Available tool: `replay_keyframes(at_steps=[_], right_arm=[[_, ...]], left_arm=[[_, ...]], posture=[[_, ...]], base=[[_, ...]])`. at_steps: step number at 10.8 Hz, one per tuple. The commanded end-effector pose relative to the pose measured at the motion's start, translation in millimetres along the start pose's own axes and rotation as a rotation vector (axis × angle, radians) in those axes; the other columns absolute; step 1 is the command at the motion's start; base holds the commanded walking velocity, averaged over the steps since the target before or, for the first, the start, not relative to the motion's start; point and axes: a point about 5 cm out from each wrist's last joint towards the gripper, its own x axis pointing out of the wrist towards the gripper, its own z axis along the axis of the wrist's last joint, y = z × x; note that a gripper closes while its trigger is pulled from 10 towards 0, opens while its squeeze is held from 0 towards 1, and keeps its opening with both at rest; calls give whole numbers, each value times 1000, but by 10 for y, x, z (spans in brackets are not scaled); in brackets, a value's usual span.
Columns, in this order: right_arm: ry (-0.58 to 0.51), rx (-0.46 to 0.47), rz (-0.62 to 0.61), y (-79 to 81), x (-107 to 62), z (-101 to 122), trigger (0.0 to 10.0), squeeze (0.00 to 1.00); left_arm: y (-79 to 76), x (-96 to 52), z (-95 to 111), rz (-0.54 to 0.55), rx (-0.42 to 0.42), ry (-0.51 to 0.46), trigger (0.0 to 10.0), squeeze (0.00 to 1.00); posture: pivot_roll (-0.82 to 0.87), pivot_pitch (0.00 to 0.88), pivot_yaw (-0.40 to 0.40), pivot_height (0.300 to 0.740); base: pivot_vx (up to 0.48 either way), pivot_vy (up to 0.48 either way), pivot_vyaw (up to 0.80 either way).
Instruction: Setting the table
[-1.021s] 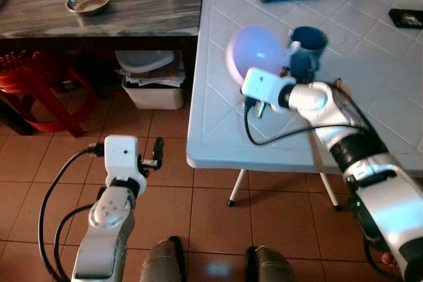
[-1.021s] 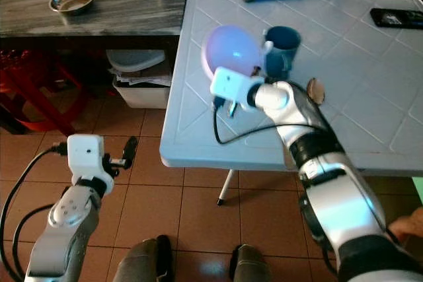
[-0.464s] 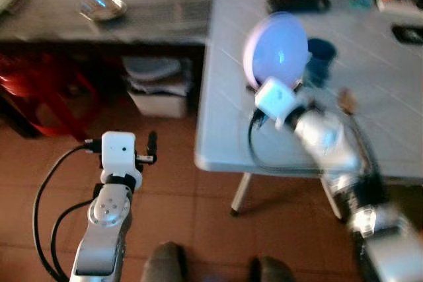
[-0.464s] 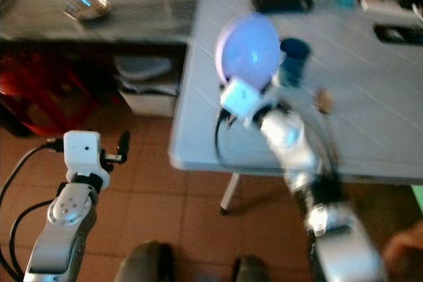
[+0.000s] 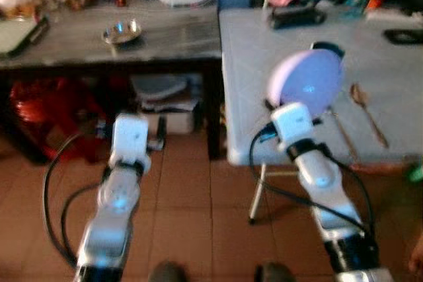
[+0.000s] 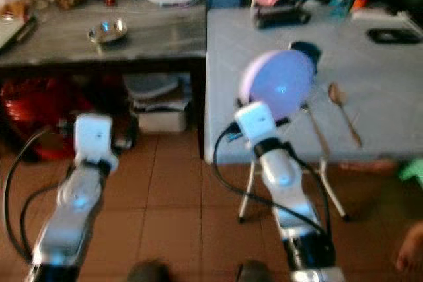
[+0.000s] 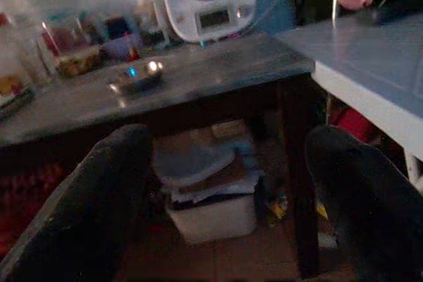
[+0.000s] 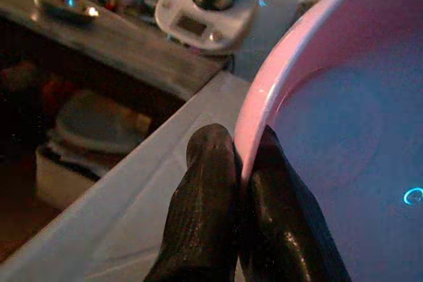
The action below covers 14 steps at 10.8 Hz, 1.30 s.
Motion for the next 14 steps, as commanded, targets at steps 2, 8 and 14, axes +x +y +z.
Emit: replay_keyframes(at_steps=[2,8,14], right_arm=[[-37,40,-27,-15,42,134,4471,0],[32,162,-99,-65,-180,15,10000,0],[-4,172,-52,-18,-104,120,10000,0]], left_arm=[[2,30,-19,-8,10,-6,10000,0],[-264,-113,-245,-161,-213,130,10000,0],[-261,-63,-174,-156,-193,96,10000,0]], posture=[[-49,0,55,740],[-58,0,51,740],[-55,0,48,740]], base=[[334,345,0],[327,352,0],[419,155,0]])
